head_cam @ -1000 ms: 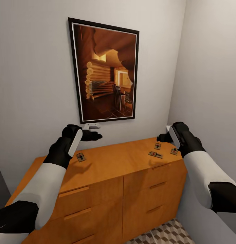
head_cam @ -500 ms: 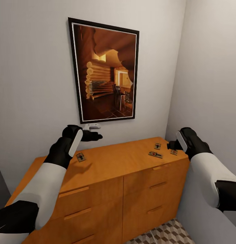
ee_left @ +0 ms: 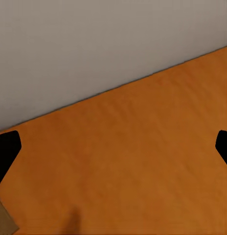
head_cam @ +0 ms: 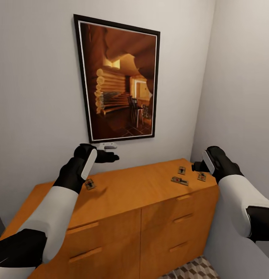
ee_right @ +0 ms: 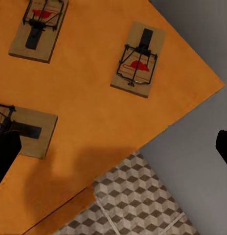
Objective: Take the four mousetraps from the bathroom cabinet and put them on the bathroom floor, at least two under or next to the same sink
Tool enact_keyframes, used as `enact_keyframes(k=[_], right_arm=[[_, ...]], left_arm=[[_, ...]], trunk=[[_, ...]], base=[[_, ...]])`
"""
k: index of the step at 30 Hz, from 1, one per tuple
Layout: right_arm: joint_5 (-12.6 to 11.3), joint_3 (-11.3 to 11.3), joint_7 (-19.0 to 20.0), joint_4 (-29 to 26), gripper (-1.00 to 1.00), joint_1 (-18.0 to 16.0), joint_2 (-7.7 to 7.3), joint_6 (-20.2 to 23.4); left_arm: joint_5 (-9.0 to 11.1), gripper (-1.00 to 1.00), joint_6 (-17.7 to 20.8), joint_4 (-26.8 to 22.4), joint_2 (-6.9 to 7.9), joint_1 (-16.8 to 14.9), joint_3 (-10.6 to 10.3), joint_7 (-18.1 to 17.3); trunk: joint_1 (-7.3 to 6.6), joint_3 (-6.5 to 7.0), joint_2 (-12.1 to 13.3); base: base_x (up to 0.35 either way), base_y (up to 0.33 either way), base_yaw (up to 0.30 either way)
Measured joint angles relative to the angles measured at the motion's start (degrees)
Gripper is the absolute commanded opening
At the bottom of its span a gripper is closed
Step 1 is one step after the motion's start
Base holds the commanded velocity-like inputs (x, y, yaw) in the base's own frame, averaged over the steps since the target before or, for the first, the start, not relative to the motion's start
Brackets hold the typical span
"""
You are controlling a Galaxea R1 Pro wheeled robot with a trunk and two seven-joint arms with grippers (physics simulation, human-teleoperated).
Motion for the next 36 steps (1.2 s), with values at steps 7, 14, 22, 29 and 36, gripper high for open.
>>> enact_keyframes(k=[7, 14, 22, 29, 36], right_arm=[[-0.04, -0.23, 0.07, -0.36, 1.0, 0.0, 0.03, 0.0], [-0.05, -0.34, 0.15, -0.93, 1.0, 0.0, 0.04, 0.0], [-0.05, -0.37, 0.22, -1.22, 1.0, 0.0, 0.1, 0.0], [-0.05, -0.37, 0.24, -1.24, 1.0, 0.0, 0.09, 0.0], [-0.05, -0.37, -0.03, -0.97, 1.0, 0.0, 0.0, 0.0]], left_arm=[[-0.05, 1.0, 0.01, 0.48, -0.13, 0.0, 0.0, 0.0], [0.0, 1.0, 0.02, 0.57, -0.16, 0.0, 0.0, 0.0], [0.03, 1.0, 0.03, 0.6, -0.17, 0.0, 0.0, 0.0], [0.01, 1.0, -0.01, 0.64, -0.22, 0.0, 0.0, 0.0], [0.02, 1.0, -0.04, 0.84, -0.25, 0.0, 0.0, 0.07]], trunk=[[0.02, 0.0, 0.0], [0.02, 0.0, 0.0], [0.02, 0.0, 0.01], [0.01, 0.0, 0.0], [0.0, 0.0, 0.0]], base=[[0.1, 0.0, 0.0], [0.024, 0.0, 0.0], [0.006, 0.0, 0.0], [0.078, 0.0, 0.0], [0.233, -0.011, 0.0]])
